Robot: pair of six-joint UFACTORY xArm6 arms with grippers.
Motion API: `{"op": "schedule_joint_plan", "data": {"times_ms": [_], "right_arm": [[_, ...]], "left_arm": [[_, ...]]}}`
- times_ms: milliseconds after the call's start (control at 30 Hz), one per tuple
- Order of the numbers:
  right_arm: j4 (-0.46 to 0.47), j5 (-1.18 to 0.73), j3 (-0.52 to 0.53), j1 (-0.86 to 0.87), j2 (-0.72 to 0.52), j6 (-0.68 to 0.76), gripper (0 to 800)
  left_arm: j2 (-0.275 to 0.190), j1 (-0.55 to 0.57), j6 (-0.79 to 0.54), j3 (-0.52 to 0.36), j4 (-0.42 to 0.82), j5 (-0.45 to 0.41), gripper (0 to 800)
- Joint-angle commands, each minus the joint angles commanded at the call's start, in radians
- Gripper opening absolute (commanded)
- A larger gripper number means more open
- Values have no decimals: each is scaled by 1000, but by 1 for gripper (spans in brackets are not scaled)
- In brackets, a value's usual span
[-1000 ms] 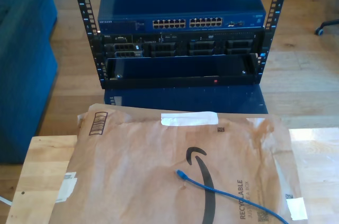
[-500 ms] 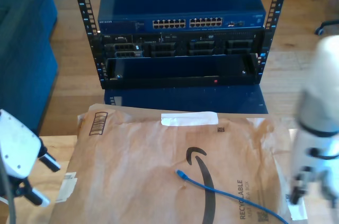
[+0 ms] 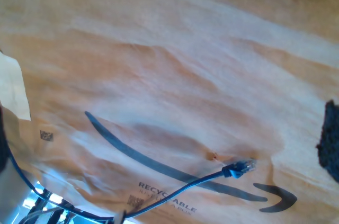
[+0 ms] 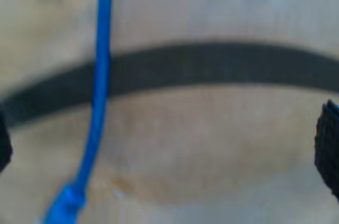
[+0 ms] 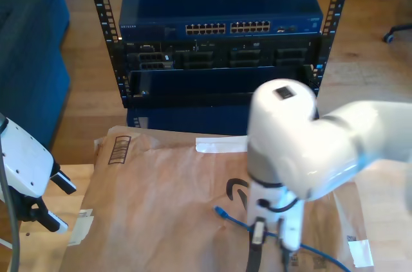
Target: Grab the cable and plug it in
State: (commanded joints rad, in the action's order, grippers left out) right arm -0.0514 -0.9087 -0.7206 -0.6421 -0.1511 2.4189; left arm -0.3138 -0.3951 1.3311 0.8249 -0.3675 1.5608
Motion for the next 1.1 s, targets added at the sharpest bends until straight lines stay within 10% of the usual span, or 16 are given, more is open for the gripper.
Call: {"op": "schedule_joint_plan", "data": {"times_ms": [233,1100], "right_arm": [[6,-2,-114,-18,178,92,796],[9,-6,-25,-84,121,87,798]], "left_arm": [[0,20,0,-2,-11,0,800],[-9,20,-2,-21,-26,11,800]]}}
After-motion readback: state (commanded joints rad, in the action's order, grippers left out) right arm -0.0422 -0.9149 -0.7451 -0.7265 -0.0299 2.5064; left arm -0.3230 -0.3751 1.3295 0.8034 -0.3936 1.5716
